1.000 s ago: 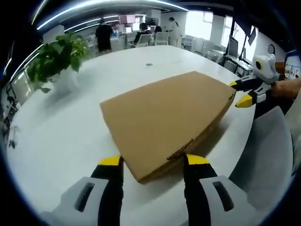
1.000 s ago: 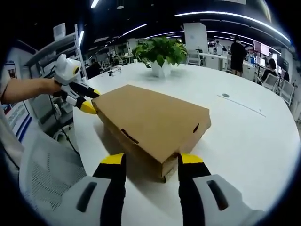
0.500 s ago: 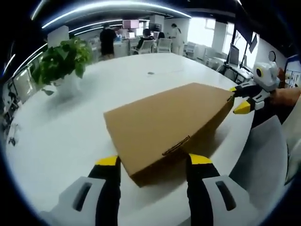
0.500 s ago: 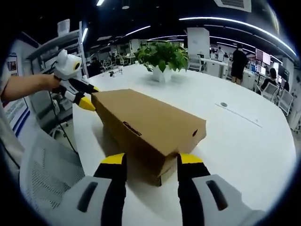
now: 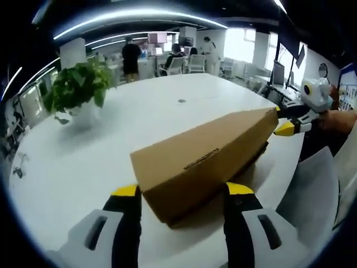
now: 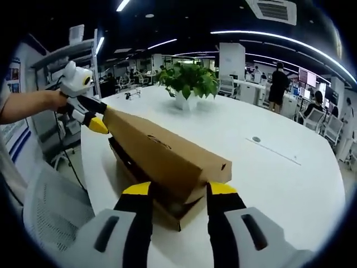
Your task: Operate the shoe box by opening the lid, removing the specified soft item, and placing it in the target area until the item is outside and the box remains undamaged.
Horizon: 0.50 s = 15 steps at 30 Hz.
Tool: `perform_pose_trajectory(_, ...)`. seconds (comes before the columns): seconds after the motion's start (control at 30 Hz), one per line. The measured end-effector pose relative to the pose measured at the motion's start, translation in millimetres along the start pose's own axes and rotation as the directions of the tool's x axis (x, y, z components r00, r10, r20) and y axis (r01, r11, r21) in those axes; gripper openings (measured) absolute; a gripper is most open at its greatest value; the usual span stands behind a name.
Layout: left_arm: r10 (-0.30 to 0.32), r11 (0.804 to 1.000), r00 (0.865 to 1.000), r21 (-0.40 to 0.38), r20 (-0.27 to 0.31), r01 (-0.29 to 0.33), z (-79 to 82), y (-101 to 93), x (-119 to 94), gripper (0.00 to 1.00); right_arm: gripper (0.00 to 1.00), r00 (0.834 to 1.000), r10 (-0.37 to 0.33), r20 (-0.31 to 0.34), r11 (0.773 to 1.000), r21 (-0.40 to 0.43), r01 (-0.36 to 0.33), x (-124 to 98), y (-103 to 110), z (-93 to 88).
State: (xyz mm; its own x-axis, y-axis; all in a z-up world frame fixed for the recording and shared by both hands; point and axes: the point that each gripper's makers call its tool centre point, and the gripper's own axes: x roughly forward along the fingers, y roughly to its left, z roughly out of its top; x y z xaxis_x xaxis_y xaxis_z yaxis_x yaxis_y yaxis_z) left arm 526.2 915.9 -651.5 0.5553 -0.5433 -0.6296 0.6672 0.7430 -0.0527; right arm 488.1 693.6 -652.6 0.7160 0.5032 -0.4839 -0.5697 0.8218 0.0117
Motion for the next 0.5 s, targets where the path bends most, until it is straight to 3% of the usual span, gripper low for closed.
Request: perform_pose_trajectory(0.5, 0.013, 1.000, 0.998, -0.004, 0.066, -0.013, 33.4, 4.8, -2.4, 0.64, 0.34, 0.999, -0.015, 0.036, 0.996, -0.083, 0.018, 0.0, -14.7, 30.3)
